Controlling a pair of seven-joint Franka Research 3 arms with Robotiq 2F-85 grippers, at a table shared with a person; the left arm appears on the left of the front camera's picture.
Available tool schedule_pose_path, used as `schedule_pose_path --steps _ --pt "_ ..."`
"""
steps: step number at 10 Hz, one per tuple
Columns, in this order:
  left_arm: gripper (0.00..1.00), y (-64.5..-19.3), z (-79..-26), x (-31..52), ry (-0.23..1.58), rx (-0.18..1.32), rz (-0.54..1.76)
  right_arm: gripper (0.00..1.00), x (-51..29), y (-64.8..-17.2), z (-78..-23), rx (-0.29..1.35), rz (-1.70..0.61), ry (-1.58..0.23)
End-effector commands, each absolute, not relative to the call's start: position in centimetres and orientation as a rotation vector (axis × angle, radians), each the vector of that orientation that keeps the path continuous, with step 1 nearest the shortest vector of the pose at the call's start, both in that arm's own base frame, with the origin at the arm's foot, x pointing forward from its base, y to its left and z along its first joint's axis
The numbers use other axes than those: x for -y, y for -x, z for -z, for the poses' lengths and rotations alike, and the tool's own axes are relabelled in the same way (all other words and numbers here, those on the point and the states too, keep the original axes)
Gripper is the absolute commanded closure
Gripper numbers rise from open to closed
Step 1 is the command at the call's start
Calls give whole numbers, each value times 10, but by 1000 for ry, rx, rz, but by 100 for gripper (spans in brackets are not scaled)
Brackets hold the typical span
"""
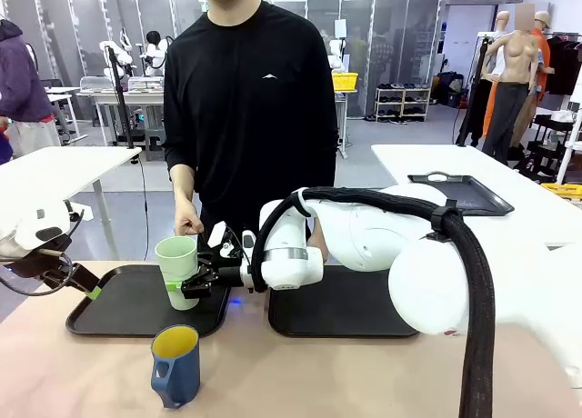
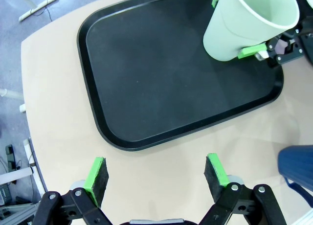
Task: Sort and store the cups by type.
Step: Place the picked Reusable plastic cup into the Flat Tray indicated by the person.
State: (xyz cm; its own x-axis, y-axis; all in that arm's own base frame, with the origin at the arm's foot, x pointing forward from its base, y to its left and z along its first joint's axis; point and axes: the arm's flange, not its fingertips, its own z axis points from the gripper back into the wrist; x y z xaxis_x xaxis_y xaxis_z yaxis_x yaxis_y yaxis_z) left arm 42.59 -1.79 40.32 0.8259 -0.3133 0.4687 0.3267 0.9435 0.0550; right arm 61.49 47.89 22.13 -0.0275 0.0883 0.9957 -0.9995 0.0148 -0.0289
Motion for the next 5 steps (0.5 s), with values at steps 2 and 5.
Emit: schedule_pose_path --steps 2,5 --pt "0 -426 -403 17 32 488 338 0 -480 -615 -218 1173 -1239 -1111" --pt "0 -426 -403 17 32 488 338 0 -476 -614 -223 1155 -1242 -1106"
